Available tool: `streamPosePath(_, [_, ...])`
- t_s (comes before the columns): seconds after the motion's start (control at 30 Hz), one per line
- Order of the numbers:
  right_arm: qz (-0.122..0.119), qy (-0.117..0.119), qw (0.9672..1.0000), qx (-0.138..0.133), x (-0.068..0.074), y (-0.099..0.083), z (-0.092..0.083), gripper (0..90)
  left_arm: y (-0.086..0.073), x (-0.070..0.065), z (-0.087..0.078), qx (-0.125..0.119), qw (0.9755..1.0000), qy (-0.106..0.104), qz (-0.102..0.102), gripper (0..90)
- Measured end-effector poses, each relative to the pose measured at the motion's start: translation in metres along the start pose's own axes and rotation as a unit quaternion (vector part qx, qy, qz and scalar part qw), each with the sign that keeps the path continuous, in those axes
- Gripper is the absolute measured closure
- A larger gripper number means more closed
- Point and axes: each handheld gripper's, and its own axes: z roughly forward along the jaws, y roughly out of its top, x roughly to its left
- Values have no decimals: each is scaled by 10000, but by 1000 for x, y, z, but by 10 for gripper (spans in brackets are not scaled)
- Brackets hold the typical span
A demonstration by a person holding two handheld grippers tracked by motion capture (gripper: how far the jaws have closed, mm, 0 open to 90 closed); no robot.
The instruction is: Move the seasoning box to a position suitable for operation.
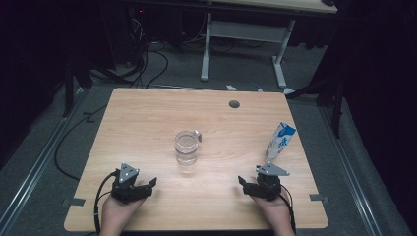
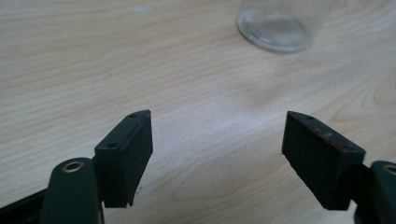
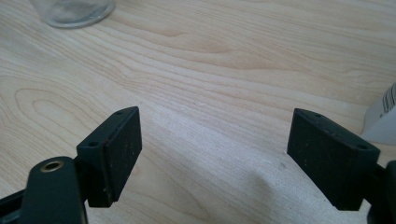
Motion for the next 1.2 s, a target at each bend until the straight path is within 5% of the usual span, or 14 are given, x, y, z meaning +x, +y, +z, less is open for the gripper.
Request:
streamPosePath(0.13, [22,-27,10000,-31,-2,-2,-1,203,3,-2,4,217,9996,180,26,181])
streamPosePath(0.2, [62,16,10000,-63,-3,-1,-4,226,3,-3,3,52,10000,-17,57,277])
streamPosePath(0.33, [118,28,9998,-135,-5,-1,-6,250,4,-4,2,-23,10000,-64,60,284])
streamPosePath(0.67, [193,163,9995,-211,-9,-4,-7,343,7,-3,-3,-318,9978,-569,-80,402])
streamPosePath(0.93, [118,178,9994,-280,-9,-3,-8,353,12,-12,1,-320,9986,-405,-72,452])
streamPosePath(1.2, [-110,287,9992,-249,-4,-1,-2,464,21,-11,0,-437,9981,-373,-207,483])
